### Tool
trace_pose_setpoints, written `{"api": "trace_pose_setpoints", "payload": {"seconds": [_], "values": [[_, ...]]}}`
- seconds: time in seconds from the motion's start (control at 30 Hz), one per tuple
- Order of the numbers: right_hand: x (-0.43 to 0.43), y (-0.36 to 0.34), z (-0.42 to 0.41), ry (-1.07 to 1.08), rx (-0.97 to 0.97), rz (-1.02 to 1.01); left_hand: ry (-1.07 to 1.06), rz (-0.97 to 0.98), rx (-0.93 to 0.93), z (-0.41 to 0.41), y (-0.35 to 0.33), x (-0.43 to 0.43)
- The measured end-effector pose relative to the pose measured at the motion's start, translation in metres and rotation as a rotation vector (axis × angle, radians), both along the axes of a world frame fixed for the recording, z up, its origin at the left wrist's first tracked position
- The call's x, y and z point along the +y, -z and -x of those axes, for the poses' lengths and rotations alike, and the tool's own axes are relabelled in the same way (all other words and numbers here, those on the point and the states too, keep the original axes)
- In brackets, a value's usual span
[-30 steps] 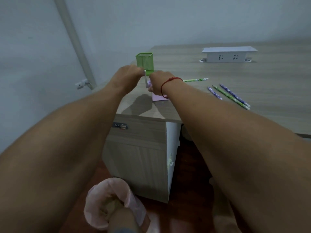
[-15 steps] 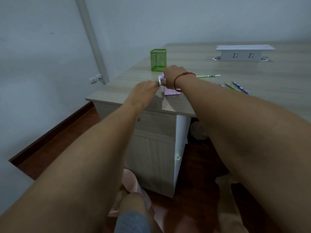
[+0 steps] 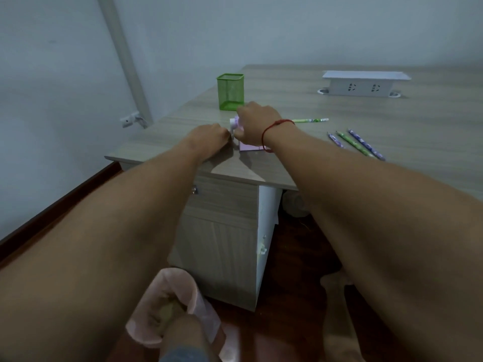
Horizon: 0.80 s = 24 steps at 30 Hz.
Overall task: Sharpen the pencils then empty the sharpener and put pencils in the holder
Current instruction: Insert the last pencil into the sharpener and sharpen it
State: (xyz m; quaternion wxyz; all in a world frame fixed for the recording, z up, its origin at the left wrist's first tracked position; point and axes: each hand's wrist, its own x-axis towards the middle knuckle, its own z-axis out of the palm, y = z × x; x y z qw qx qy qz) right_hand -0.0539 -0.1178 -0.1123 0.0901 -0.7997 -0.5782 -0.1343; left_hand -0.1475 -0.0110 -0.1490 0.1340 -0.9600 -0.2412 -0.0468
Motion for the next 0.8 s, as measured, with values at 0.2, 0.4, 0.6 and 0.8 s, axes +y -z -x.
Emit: {"api": "trace_pose_setpoints", "payload": {"seconds": [0.2,0.4,0.6,0.8], "values": [[0.0,-0.002,-0.004,0.015,-0.001,0.018,0.099,-0.133,-0.055,-0.008,-0.03,0.015],[0.002,-0.007,-0.006,0.035,-0.019,0.028,0.179,-0.193,-0.152,-0.01,-0.034,0.015],[0.001,-0.015,-0.008,0.063,-0.058,0.053,0.228,-0.219,-0.277,-0.011,-0.052,0.019],[0.0,-0.013,-0.005,0.103,-0.1,0.071,0.166,-0.186,-0.368,-0.007,-0.04,0.003]]}}
